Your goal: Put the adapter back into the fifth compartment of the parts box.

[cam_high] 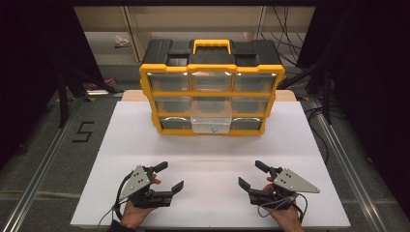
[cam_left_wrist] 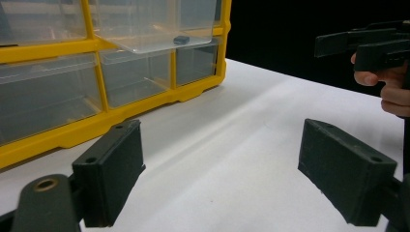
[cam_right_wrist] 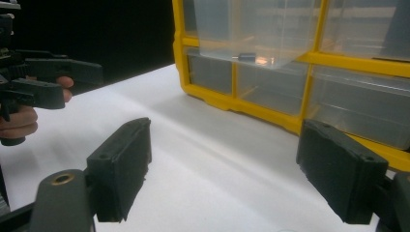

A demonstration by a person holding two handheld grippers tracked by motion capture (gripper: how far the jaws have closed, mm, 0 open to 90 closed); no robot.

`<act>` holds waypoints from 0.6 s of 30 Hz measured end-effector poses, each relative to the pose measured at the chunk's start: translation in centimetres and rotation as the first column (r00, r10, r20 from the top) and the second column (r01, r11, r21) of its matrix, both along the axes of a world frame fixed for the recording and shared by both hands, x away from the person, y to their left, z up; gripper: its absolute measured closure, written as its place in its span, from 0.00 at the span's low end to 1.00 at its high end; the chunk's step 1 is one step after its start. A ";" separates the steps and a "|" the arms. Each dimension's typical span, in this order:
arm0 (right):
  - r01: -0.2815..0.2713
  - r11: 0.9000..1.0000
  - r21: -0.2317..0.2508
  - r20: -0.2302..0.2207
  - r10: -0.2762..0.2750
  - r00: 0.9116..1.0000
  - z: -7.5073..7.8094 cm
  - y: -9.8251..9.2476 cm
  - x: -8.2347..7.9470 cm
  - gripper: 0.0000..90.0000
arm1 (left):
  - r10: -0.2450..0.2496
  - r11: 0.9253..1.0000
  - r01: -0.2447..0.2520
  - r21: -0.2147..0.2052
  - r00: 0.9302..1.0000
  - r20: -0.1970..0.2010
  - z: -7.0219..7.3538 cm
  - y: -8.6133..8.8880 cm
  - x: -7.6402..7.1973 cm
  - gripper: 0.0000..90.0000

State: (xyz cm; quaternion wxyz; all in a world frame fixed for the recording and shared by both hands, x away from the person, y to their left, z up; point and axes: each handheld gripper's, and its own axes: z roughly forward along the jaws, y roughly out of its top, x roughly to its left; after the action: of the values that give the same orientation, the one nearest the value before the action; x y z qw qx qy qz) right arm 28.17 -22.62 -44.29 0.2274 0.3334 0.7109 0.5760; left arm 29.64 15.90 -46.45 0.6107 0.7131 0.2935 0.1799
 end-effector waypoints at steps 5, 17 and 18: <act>0.006 1.000 0.002 0.006 -0.006 1.000 -0.1 -0.2 -0.1 0.23 | -0.003 1.000 0.003 -0.002 1.000 0.001 0.0 0.0 0.0 0.17; 0.006 1.000 0.004 0.013 -0.006 1.000 -0.1 -0.1 0.0 0.23 | -0.011 1.000 0.011 -0.005 1.000 -0.011 0.0 -0.1 -0.1 0.17; 0.005 1.000 0.007 0.014 -0.005 1.000 -0.1 -0.2 0.0 0.24 | -0.011 1.000 0.011 -0.005 1.000 -0.011 0.0 -0.1 -0.1 0.17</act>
State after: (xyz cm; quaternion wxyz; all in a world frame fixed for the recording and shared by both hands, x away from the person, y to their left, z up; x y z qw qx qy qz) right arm 28.19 -22.77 -44.42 0.2328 0.3320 0.7063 0.5803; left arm 29.58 15.79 -46.47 0.6117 0.7143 0.2933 0.1719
